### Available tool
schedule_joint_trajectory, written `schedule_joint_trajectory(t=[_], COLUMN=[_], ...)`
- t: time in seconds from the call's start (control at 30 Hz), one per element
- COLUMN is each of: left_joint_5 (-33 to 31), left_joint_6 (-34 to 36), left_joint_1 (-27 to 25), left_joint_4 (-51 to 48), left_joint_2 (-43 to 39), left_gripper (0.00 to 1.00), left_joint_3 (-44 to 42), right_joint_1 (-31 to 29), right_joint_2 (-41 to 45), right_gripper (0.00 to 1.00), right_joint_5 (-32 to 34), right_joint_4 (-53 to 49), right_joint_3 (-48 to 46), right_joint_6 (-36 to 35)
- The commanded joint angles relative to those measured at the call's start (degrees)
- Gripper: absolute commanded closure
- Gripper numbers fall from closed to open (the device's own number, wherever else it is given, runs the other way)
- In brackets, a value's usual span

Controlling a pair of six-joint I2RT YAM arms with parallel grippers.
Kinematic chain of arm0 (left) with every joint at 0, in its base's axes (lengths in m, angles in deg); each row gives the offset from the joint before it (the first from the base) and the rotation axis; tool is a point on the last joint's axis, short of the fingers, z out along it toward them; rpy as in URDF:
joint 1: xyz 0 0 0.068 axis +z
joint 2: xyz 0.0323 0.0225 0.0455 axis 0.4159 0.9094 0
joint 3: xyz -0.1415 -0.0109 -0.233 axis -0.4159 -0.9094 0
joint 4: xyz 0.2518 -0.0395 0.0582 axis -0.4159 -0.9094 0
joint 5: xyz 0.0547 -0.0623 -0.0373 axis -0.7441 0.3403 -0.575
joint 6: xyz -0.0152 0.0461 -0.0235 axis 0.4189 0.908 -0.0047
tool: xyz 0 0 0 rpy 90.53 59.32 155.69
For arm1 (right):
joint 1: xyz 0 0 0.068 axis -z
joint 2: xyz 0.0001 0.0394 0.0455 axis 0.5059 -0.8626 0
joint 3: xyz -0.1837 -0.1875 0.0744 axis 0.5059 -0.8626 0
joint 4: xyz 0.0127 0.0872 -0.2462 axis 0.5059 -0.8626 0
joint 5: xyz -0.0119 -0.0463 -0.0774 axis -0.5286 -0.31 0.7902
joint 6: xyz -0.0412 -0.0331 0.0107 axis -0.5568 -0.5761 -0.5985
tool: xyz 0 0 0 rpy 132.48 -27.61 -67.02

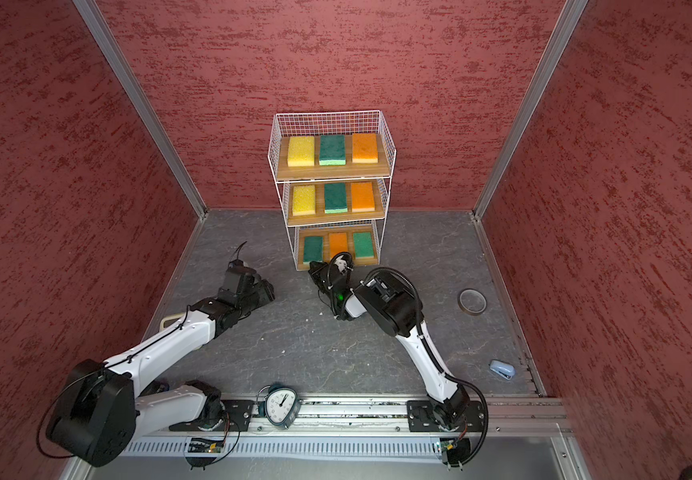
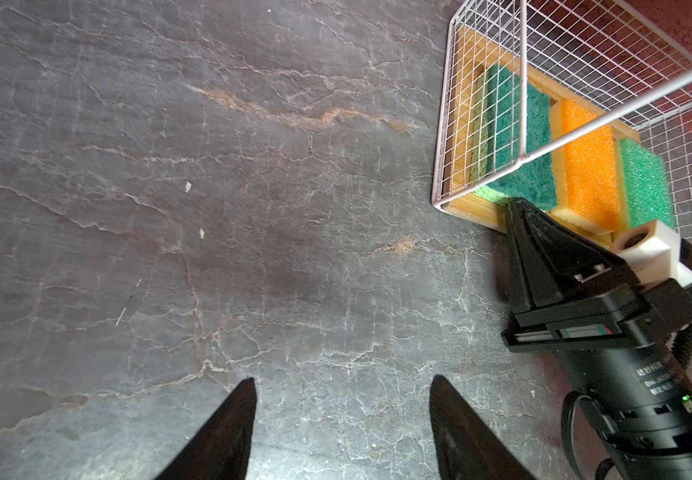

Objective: Place and organize the cleaning sponges onto the shelf

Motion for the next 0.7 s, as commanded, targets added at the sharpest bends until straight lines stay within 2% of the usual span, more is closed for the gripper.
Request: schedule_joint_trajectory(t=[0.0,0.67], left_joint_5=[-1.5,-2.0], left_joint_6=[-0.3,-1.1], left_joint_1=[-0.8,-2.0], left_joint_4=[0.7,0.4], left_joint_2=[0.9,1.3], left_gripper=[0.33,0.33], left_joint_3=[0.4,0.4], right_joint_1=[0.9,1.2], right_joint_2=[-0.9,-3.6], right_gripper=[1.00,1.00], right_joint_5=[1.1,-1.8], right_joint_4=[-4.2,-6.8], right_joint_3=[-2.2,2.0], right_joint_6=[-2.5,-3.7])
